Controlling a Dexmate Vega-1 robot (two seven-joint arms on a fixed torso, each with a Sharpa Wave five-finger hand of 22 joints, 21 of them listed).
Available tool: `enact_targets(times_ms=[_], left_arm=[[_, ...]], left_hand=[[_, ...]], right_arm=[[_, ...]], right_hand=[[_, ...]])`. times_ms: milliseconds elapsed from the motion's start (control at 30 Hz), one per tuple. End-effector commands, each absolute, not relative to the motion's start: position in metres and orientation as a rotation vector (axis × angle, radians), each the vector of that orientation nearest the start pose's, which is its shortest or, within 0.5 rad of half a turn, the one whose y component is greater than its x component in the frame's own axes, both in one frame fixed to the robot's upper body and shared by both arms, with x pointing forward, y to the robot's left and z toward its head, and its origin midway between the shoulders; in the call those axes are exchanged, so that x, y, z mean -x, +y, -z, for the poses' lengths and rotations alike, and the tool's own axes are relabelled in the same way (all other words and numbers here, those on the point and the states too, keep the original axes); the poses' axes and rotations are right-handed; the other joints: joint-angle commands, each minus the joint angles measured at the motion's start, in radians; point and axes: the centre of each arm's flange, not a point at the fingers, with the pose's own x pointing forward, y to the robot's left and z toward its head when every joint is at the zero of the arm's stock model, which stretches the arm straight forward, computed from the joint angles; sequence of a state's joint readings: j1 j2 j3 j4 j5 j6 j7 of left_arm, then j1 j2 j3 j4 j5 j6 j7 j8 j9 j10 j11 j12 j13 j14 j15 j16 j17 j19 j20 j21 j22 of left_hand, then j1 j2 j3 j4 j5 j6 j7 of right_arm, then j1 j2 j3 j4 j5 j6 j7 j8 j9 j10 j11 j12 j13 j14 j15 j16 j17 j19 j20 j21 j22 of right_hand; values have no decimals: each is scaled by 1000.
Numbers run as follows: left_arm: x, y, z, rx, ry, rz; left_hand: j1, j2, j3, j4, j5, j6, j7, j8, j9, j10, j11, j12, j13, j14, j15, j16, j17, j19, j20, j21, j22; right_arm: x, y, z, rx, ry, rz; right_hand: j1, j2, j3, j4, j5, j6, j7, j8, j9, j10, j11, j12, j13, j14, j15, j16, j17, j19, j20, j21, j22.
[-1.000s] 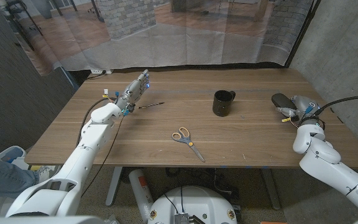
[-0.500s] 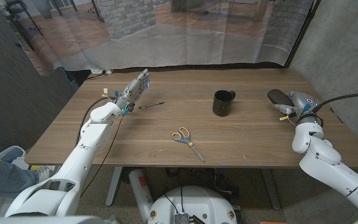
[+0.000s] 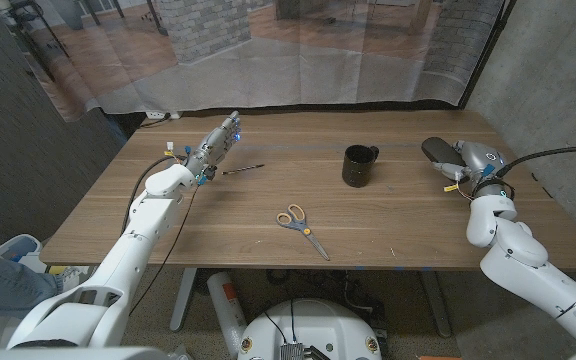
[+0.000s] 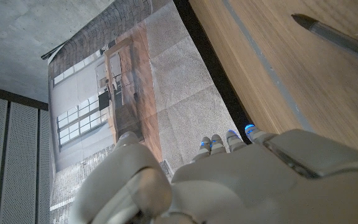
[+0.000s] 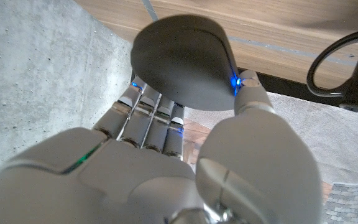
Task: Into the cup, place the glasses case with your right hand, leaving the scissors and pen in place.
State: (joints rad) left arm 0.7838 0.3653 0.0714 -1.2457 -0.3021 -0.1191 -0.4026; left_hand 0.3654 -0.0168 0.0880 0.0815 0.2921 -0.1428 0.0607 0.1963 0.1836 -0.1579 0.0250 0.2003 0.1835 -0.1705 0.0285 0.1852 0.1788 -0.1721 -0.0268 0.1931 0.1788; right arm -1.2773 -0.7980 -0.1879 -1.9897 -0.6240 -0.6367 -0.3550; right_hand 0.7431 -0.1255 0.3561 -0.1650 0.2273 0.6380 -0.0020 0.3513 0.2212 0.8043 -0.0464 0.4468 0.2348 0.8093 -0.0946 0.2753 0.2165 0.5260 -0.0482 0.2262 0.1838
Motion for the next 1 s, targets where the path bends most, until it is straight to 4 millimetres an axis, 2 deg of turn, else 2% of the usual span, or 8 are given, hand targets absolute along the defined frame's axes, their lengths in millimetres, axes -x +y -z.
enact_targets(times_ms=[33, 533, 1000], left_arm=[[-664, 313, -10, -173, -557, 333], [-665, 313, -12, -172, -561, 329], [-665, 315, -13, -171, -561, 330]], left_hand=[[7, 4, -5, 2, -1, -3, 1, -2, 3, -6, 2, 0, 3, -49, -2, 1, 4, -54, 0, 7, 4], [8, 5, -7, 2, -1, -3, 1, -2, 3, -6, 2, 0, 3, -50, -1, 0, 4, -55, 0, 7, 4], [10, 7, -9, 2, -2, -3, 1, -2, 3, -6, 1, 1, 3, -50, -1, 1, 4, -55, -1, 7, 4]], right_arm=[[-513, -361, 21, 1306, -470, 681], [-516, -335, 5, 1367, -558, 653], [-511, -321, -1, 1449, -610, 654]], right_hand=[[216, 220, 2, 6, -2, 207, -198, 6, 4, 160, -155, 7, 5, 5, -134, 4, 2, 1, -14, -4, 5], [222, 224, 0, 8, -12, 216, -202, 6, 4, 162, -155, 6, 6, 5, -133, 1, 2, 1, -15, -4, 5], [227, 225, -3, 9, -18, 215, -205, 4, 5, 160, -156, 4, 7, 5, -133, -1, 1, 1, -13, -5, 5]])
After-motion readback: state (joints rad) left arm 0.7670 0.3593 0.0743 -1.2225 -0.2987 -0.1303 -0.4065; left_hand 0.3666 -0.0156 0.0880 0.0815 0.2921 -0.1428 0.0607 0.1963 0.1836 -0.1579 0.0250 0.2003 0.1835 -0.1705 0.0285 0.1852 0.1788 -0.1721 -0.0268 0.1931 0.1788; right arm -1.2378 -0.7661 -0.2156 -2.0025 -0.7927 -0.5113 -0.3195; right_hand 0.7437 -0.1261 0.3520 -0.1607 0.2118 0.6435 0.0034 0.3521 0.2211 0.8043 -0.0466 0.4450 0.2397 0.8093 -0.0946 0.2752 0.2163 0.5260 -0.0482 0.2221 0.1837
